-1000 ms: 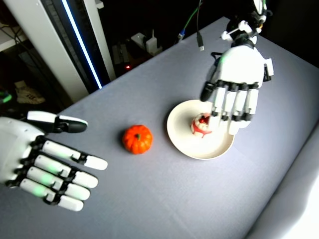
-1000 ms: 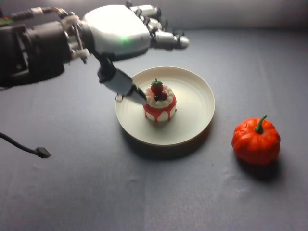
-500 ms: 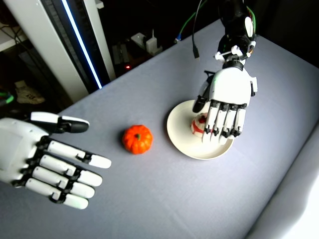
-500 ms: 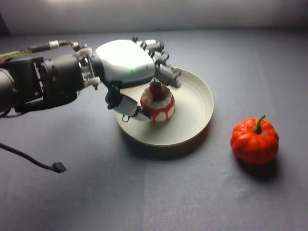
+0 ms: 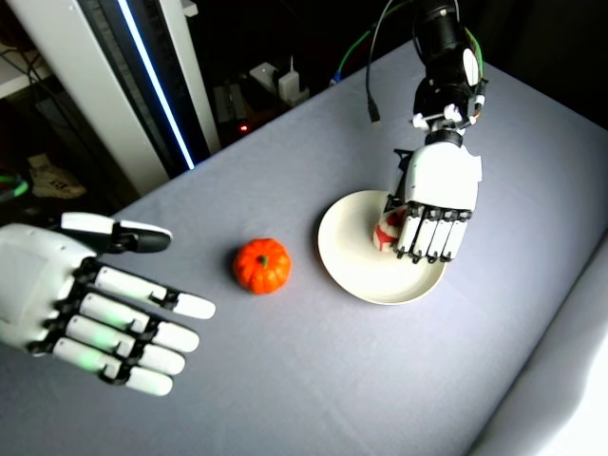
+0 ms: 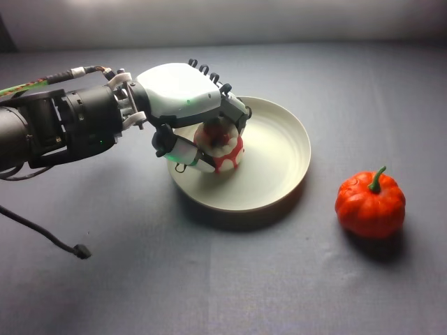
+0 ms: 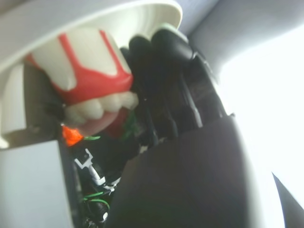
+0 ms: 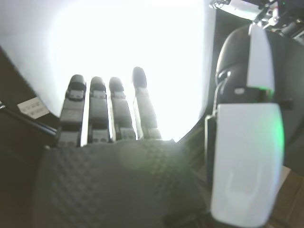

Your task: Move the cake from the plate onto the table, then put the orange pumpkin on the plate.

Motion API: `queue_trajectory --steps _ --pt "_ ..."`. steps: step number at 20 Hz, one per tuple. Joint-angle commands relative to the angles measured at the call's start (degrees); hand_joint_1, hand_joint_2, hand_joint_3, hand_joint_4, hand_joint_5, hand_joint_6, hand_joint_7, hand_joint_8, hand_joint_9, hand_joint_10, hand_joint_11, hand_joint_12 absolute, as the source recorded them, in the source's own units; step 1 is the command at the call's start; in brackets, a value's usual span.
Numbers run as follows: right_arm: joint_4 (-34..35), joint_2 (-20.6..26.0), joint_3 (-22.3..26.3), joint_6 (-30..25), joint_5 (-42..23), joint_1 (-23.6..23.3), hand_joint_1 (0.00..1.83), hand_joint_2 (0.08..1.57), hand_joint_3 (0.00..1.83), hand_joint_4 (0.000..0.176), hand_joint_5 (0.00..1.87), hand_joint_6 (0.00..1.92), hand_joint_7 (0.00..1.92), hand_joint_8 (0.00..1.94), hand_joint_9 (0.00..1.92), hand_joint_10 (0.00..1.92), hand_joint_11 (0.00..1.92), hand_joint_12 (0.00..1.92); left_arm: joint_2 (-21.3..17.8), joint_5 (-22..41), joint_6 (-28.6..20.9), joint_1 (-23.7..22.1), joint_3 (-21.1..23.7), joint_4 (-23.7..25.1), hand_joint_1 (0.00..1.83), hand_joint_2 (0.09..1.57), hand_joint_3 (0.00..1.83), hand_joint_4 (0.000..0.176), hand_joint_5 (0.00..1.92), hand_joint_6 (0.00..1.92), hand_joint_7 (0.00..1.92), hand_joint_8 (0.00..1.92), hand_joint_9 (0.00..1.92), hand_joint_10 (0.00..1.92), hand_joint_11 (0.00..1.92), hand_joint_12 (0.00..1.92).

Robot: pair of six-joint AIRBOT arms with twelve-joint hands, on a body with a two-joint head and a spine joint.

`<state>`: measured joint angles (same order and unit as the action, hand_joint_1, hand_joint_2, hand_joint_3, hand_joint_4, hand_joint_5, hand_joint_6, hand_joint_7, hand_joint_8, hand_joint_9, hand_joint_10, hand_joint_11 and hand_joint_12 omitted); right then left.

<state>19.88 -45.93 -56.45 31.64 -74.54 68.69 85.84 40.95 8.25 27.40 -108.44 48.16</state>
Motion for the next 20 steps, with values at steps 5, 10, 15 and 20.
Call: queue_trajectory --steps 5,10,15,20 --pt "0.9 0.2 -0.2 -0.6 -6.9 -0.9 0.84 0.93 0.00 0.030 0.18 0.19 0.00 0.00 0.00 0.00 0.00 0.00 -1.1 4.8 0.7 -0.5 1.1 -5.3 1.20 1.26 0.00 0.000 0.74 1.21 0.73 1.65 0.73 1.91 0.77 1.92" --pt "0.9 0.2 0.0 -0.6 -6.9 -0.9 0.84 0.92 0.00 0.035 0.19 0.18 0.00 0.00 0.00 0.00 0.00 0.00 -8.0 7.6 0.7 -2.4 7.4 -11.9 1.12 1.21 0.00 0.000 0.79 1.30 0.40 1.56 0.38 1.78 0.54 1.92" --pt "0.9 0.2 0.1 -0.6 -6.7 -0.9 0.80 0.93 0.00 0.040 0.19 0.09 0.00 0.00 0.00 0.00 0.00 0.00 -15.5 10.4 0.7 -1.9 12.5 -18.1 1.07 1.26 0.02 0.000 0.69 1.46 0.25 1.48 0.08 1.56 0.08 1.92" --pt "1.0 0.2 0.3 -0.6 -6.7 -0.9 0.80 0.93 0.00 0.042 0.18 0.07 0.00 0.00 0.00 0.00 0.00 0.00 -22.1 9.6 0.7 1.0 16.5 -19.6 1.18 1.27 0.01 0.000 0.78 1.20 0.61 1.79 0.71 1.92 0.78 1.92"
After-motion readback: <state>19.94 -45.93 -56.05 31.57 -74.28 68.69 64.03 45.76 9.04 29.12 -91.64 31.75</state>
